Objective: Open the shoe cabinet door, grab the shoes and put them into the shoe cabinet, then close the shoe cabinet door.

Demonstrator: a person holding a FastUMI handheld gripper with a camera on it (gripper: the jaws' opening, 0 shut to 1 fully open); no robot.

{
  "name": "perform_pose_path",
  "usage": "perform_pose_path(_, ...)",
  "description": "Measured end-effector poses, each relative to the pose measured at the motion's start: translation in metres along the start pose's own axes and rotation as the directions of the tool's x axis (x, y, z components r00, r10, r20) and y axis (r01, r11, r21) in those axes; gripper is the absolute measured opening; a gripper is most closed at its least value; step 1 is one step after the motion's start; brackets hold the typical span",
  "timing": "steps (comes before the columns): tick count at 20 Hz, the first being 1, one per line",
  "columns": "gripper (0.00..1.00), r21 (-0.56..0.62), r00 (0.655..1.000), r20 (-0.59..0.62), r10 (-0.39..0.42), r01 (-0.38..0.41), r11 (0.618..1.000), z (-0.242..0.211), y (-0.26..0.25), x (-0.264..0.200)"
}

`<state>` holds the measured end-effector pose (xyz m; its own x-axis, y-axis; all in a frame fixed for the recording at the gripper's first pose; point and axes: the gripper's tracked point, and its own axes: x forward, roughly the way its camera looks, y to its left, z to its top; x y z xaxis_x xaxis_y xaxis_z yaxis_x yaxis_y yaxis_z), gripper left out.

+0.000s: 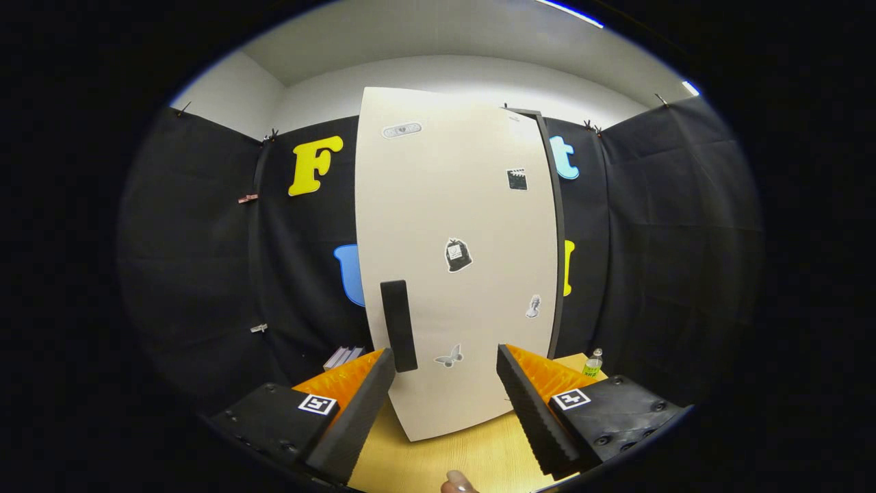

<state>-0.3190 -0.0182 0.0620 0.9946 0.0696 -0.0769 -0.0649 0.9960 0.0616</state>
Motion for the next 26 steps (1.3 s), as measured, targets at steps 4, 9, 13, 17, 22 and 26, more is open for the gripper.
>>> perform_pose_path(4, 0.98, -0.008, 1.000, -0.007, -0.002, 0.002, 1.000, -0.002, -0.002, 0.001)
perform_pose_path(9, 0.98, -0.006, 1.000, -0.005, -0.014, 0.014, 1.000, -0.002, -0.006, 0.002)
perform_pose_path(13, 0.98, -0.010, 1.000, -0.001, -0.017, 0.017, 1.000, -0.002, -0.009, 0.003)
perform_pose_path(17, 0.98, -0.009, 1.000, 0.001, -0.018, 0.018, 1.000, -0.001, -0.009, 0.004)
perform_pose_path(22, 0.98, -0.014, 1.000, -0.003, -0.030, 0.030, 0.999, -0.002, -0.014, 0.005)
perform_pose_path(26, 0.98, -0.016, 0.999, 0.002, -0.032, 0.033, 0.999, -0.001, -0.015, 0.006)
